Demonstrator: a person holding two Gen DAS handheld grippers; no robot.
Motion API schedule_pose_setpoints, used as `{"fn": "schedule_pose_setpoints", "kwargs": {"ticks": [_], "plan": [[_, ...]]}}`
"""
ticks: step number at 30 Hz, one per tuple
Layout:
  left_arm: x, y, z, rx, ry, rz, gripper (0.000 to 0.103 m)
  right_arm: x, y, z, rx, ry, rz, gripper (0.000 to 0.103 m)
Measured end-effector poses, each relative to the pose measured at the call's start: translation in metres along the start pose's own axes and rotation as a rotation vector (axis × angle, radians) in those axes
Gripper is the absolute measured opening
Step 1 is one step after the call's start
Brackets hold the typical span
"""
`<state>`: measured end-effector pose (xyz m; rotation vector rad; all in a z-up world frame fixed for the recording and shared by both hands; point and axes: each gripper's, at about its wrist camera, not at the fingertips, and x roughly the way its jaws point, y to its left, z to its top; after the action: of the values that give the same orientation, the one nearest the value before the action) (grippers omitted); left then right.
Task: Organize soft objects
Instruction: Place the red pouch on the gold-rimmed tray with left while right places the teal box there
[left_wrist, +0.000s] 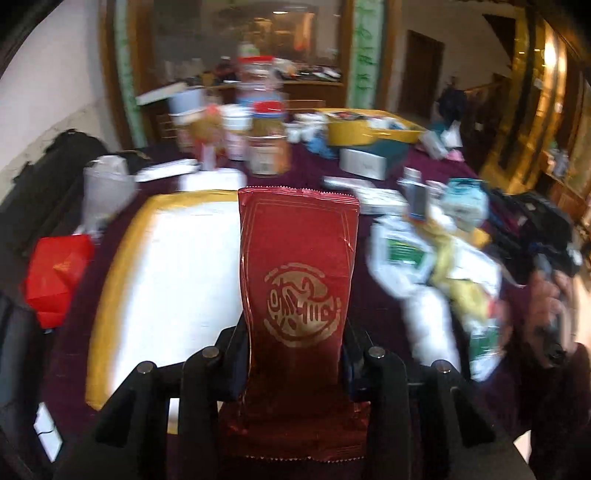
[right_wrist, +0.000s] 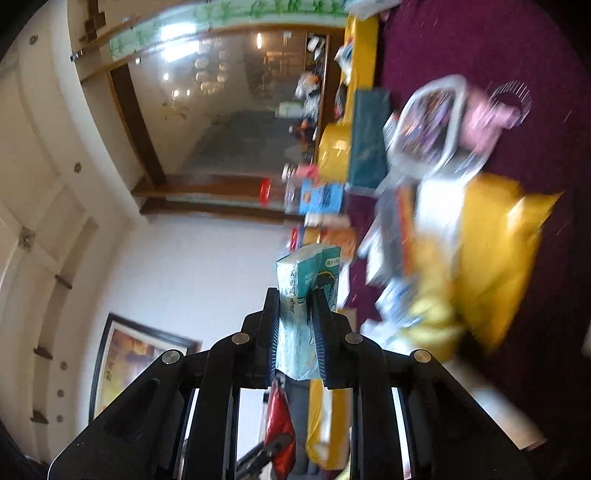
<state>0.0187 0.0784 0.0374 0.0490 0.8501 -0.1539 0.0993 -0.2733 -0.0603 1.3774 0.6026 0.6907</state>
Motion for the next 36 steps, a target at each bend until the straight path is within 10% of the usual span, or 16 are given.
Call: {"fn": "schedule_pose_setpoints", "kwargs": {"ticks": [10,13,15,27,33,36], "plan": [[0.018,0.089,-0.025,-0.085,0.145,0.086,0.052,0.185,0.060,-0.115,-0.105,0.318,-0.048,0.019],[0.009,0.099,-0.028,-0.095,0.115,0.074,0.070,0.234,0.063,-0.144,-0.209,0.437,-0.220,0.076],[-0.002,0.105,-0.025,-0.100,0.062,0.099,0.074,0.241,0.062,-0.152,-0.285,0.445,-0.328,0.076],[0.008,0.036,-0.036,-0.065,0.058,-0.143,0.075,-0.010,0.082,-0.089,-0.451,0.016,-0.501,0.078],[0.025,-0.036,-0.044,0.045,0.125,-0.221,0.075,-0.070,0.048,-0.060,-0.196,0.025,-0.399,0.079],[0.028,-0.055,-0.052,0.089,0.160,-0.213,0.075,-0.069,0.034,-0.061,-0.161,0.052,-0.500,0.079]]}}
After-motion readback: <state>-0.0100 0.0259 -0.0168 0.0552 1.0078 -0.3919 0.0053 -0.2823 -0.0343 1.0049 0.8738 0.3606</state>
